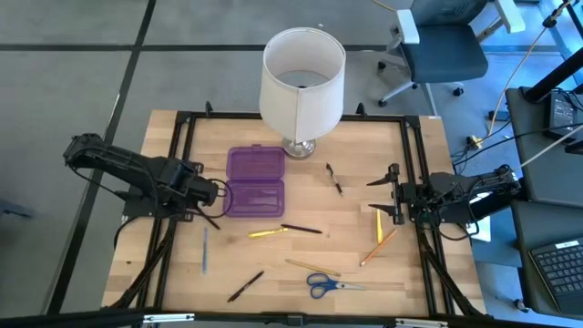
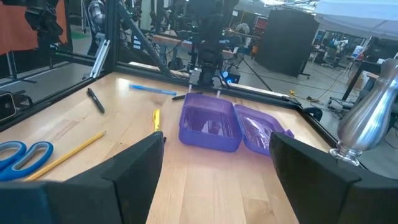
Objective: Pick & place school supplies into a supply box
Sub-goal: Put the top left black pen into the purple supply box
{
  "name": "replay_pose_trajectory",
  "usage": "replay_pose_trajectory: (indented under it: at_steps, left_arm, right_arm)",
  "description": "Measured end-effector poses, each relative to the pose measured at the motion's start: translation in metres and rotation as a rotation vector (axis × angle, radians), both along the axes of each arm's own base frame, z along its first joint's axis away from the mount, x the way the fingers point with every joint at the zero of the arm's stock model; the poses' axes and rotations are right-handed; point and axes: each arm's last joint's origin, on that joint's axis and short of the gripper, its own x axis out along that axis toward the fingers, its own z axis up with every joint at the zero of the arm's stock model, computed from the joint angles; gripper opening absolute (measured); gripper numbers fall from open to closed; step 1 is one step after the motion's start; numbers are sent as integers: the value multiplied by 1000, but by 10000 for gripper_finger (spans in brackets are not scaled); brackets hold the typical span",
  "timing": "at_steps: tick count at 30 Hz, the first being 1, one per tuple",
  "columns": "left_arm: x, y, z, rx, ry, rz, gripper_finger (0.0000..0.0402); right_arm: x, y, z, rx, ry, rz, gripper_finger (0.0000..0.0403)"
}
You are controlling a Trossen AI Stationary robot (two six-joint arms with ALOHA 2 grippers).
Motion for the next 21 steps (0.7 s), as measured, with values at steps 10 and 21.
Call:
replay_pose_trajectory:
  at_steps: [10, 21]
  left_arm:
    - [30, -8, -33, 6, 251, -39, 141]
    - [59, -17, -75, -41, 396, -106, 141]
  right_arm:
    - [0, 0, 0, -3, 5, 0, 297]
    - [0, 0, -1, -4, 6, 0, 297]
